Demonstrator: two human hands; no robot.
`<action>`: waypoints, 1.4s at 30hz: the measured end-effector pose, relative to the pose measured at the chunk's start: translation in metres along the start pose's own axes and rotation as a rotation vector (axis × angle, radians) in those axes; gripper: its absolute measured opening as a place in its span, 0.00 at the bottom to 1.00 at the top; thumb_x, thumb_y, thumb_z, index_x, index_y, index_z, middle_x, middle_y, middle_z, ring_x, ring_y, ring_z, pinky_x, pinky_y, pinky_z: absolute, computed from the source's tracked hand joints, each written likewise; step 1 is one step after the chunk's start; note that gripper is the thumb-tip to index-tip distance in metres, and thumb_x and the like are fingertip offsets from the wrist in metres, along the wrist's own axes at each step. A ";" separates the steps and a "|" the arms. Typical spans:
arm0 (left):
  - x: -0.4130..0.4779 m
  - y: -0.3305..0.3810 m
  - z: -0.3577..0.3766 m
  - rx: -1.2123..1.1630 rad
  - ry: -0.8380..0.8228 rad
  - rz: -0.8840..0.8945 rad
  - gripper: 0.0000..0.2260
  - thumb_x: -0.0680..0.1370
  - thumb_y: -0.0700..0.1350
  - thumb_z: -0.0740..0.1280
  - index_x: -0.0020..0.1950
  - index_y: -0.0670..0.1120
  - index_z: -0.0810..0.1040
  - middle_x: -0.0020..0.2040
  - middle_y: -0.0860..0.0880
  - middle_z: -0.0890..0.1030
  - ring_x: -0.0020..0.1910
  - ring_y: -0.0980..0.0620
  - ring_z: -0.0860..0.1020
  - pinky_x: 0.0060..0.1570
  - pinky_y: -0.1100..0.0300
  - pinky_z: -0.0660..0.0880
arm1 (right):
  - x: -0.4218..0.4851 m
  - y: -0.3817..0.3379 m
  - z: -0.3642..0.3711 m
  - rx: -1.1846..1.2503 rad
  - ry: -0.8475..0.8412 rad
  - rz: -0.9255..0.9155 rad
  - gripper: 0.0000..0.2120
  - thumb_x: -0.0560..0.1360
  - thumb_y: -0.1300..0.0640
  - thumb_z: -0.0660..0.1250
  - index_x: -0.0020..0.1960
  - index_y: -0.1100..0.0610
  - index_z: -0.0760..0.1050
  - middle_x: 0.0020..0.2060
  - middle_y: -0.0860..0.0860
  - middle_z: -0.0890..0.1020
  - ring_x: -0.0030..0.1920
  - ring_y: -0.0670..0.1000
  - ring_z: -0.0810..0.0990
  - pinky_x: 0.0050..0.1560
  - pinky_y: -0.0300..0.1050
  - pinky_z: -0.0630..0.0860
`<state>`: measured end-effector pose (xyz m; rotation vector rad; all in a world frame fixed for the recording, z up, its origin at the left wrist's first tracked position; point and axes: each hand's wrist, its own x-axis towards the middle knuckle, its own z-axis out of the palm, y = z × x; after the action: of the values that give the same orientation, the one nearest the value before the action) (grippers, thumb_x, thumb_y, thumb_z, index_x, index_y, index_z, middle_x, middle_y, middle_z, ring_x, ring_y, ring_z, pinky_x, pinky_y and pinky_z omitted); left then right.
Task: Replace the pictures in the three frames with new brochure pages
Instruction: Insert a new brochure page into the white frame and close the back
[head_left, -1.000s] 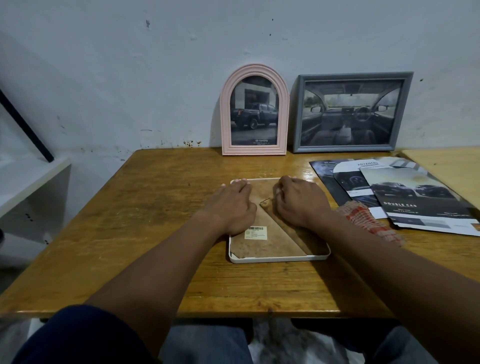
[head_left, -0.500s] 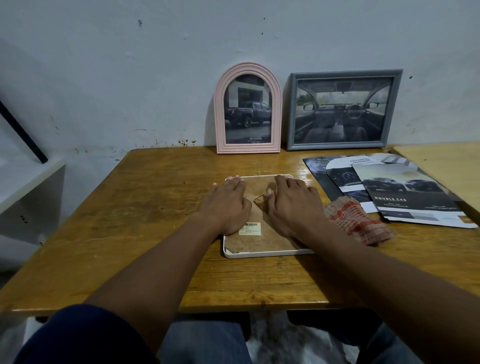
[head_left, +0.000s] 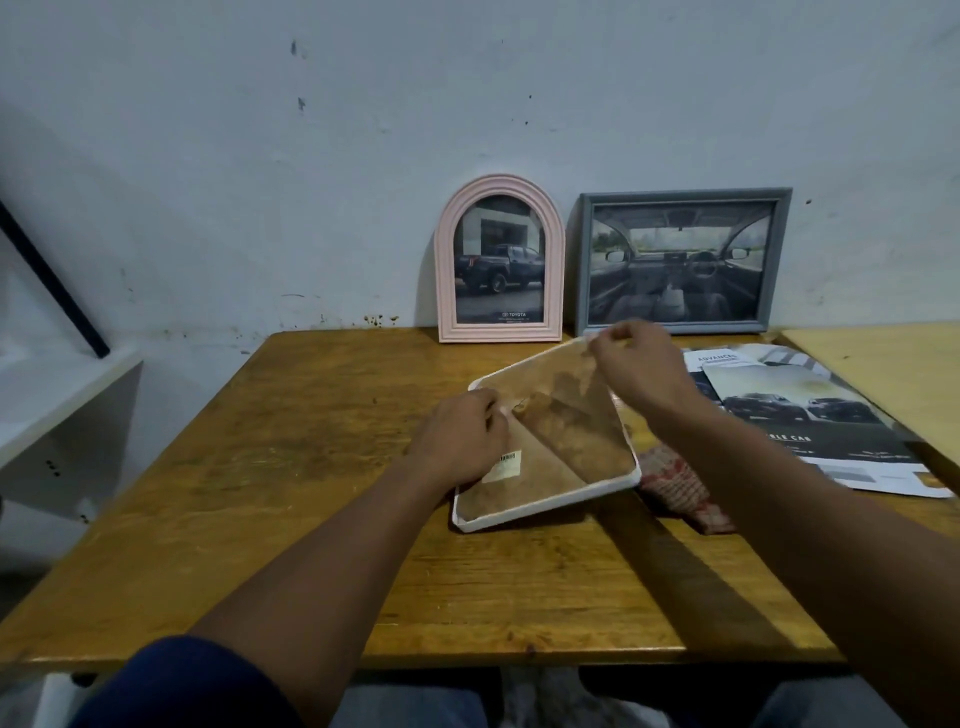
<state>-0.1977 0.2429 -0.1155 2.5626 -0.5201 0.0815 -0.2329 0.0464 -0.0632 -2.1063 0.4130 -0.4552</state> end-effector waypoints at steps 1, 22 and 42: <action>0.004 0.004 -0.002 -0.153 -0.087 -0.070 0.17 0.84 0.53 0.59 0.69 0.49 0.78 0.64 0.47 0.80 0.61 0.45 0.78 0.61 0.49 0.75 | 0.004 -0.011 -0.009 0.061 0.013 -0.048 0.11 0.80 0.51 0.63 0.56 0.57 0.79 0.50 0.54 0.82 0.50 0.54 0.81 0.45 0.47 0.78; 0.006 -0.009 -0.083 -0.684 -0.071 -0.399 0.06 0.82 0.54 0.65 0.54 0.53 0.76 0.51 0.44 0.83 0.47 0.43 0.84 0.47 0.45 0.83 | -0.019 -0.017 0.043 -0.053 -0.243 -0.186 0.20 0.82 0.46 0.59 0.72 0.53 0.68 0.65 0.53 0.76 0.54 0.48 0.75 0.39 0.40 0.71; -0.015 -0.036 0.011 0.149 -0.145 -0.161 0.32 0.85 0.62 0.42 0.83 0.45 0.39 0.83 0.46 0.39 0.81 0.47 0.36 0.77 0.48 0.36 | -0.038 0.037 0.055 -0.485 -0.251 -0.266 0.22 0.84 0.48 0.52 0.73 0.58 0.63 0.69 0.57 0.71 0.66 0.59 0.72 0.64 0.56 0.70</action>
<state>-0.1986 0.2712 -0.1445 2.7608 -0.3706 -0.1280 -0.2453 0.0835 -0.1290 -2.6687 0.0984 -0.2488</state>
